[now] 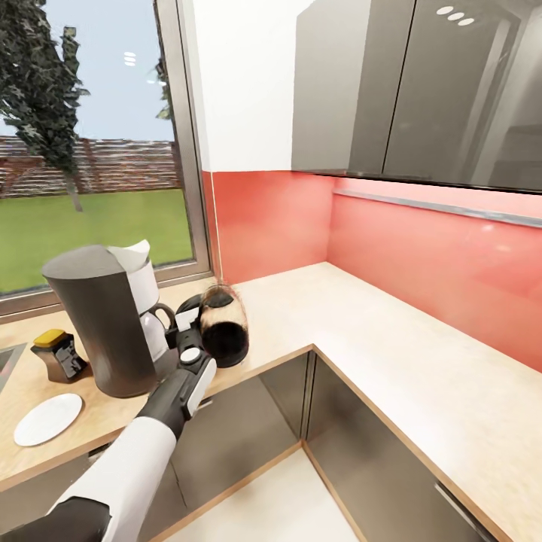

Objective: Set up a coffee station on the kitchen countertop: keep the coffee maker on the countertop, move the bottle of coffee from the kitchen shelf to the counter next to the coffee maker, place a paper coffee filter on top of the coffee maker, put the saucer next to the coffee maker with the coffee cup on the saucer, and place the electric kettle next to the coffee maker.

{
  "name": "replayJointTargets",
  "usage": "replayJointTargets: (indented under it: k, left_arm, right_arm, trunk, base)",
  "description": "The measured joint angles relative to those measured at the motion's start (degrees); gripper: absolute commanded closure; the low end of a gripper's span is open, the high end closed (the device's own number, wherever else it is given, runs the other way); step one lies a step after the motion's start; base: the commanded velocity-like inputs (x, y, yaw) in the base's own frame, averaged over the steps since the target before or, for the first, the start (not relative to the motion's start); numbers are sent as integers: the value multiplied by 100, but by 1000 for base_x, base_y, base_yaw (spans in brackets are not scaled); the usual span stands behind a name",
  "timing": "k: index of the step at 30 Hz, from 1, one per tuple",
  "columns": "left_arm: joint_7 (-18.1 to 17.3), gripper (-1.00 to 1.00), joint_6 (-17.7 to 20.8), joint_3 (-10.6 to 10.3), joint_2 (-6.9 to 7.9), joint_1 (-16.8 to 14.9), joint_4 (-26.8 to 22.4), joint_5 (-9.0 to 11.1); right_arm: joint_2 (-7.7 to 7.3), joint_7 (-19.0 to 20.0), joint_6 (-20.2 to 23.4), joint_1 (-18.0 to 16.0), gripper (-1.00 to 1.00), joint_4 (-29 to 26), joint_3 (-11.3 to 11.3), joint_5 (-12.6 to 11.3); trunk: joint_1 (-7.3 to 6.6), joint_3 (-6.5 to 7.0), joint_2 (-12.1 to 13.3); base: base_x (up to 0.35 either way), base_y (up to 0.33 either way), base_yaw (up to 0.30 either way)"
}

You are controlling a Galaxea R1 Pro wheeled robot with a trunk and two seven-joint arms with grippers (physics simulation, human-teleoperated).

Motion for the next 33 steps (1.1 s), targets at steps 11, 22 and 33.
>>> replayJointTargets:
  k: [11,22,33]
  left_arm:
    - [0,100,-4,1,9,155,-11,-45]
    - [-16,100,-3,2,9,158,-11,-44]
    - [-13,100,-4,0,9,164,-11,-48]
  right_arm:
    - [-3,0,-2,-1,-100,3,0,7]
    - [-3,0,-4,-1,-100,2,0,9]
    - [-3,0,-3,-2,-100,2,0,9]
  trunk:
    - [0,1,0]
    - [0,1,0]
    - [-1,1,-1]
  base:
    - [0,0,0]
    - [0,0,0]
    - [172,0,0]
